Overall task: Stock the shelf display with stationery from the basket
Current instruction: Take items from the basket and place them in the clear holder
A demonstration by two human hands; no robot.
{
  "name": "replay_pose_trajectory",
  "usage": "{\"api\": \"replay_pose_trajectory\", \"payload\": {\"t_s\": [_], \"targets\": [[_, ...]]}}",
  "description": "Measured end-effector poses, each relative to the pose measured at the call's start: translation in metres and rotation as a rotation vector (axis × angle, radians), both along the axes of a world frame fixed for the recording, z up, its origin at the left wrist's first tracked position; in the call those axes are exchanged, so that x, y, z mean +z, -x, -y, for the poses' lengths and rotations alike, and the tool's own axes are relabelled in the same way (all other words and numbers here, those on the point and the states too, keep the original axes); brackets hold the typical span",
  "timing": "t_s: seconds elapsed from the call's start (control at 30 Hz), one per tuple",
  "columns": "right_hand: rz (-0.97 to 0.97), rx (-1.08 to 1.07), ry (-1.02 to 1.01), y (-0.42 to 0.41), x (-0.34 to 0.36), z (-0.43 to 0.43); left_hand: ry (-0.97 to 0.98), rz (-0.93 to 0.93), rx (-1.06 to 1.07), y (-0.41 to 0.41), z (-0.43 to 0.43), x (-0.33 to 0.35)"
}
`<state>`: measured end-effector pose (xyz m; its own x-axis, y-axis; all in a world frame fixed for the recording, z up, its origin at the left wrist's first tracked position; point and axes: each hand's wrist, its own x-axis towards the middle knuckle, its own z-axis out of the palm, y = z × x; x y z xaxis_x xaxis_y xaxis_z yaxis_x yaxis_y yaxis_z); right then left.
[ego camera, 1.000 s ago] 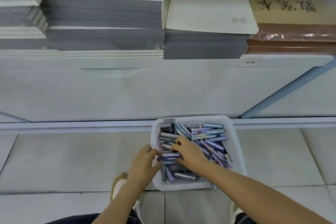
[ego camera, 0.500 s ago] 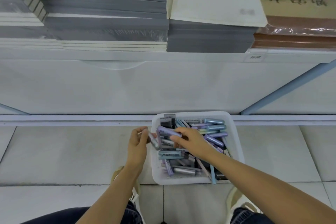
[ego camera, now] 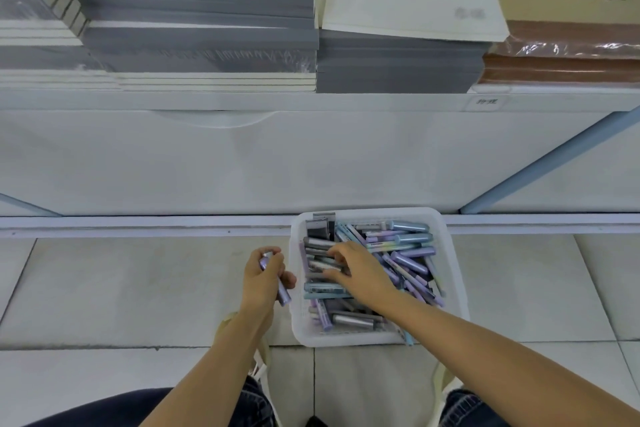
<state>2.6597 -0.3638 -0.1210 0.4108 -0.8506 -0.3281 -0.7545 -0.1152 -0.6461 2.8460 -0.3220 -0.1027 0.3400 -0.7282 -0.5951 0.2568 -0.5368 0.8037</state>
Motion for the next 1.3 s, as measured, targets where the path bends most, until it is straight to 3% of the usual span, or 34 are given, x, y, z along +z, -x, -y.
{"api": "replay_pose_trajectory", "payload": {"t_s": [0.13,0.37,0.57,0.73,1.0,1.17,1.3], "targets": [[-0.180,0.114,0.026,-0.007,-0.017,-0.004,-0.032,0.085,-0.133,0.001,-0.006,-0.007],[0.273,-0.031,-0.062,-0.002,0.001,-0.001,-0.056,0.008,-0.137,0.008,-0.004,-0.005],[0.369,0.024,-0.198,-0.006,0.003,-0.008,-0.050,0.057,-0.098,0.014,-0.002,-0.004],[0.123,0.029,-0.054,-0.005,-0.005,-0.019,-0.040,0.214,-0.047,0.008,-0.003,-0.010],[-0.112,0.228,0.069,-0.004,-0.030,-0.029,-0.062,0.198,-0.047,0.001,-0.007,-0.011],[0.105,0.143,-0.099,0.001,-0.001,-0.008,-0.069,0.208,-0.107,0.005,-0.004,0.001],[0.247,0.088,-0.201,0.010,0.049,0.020,0.053,0.047,-0.085,0.015,0.010,0.037]]}}
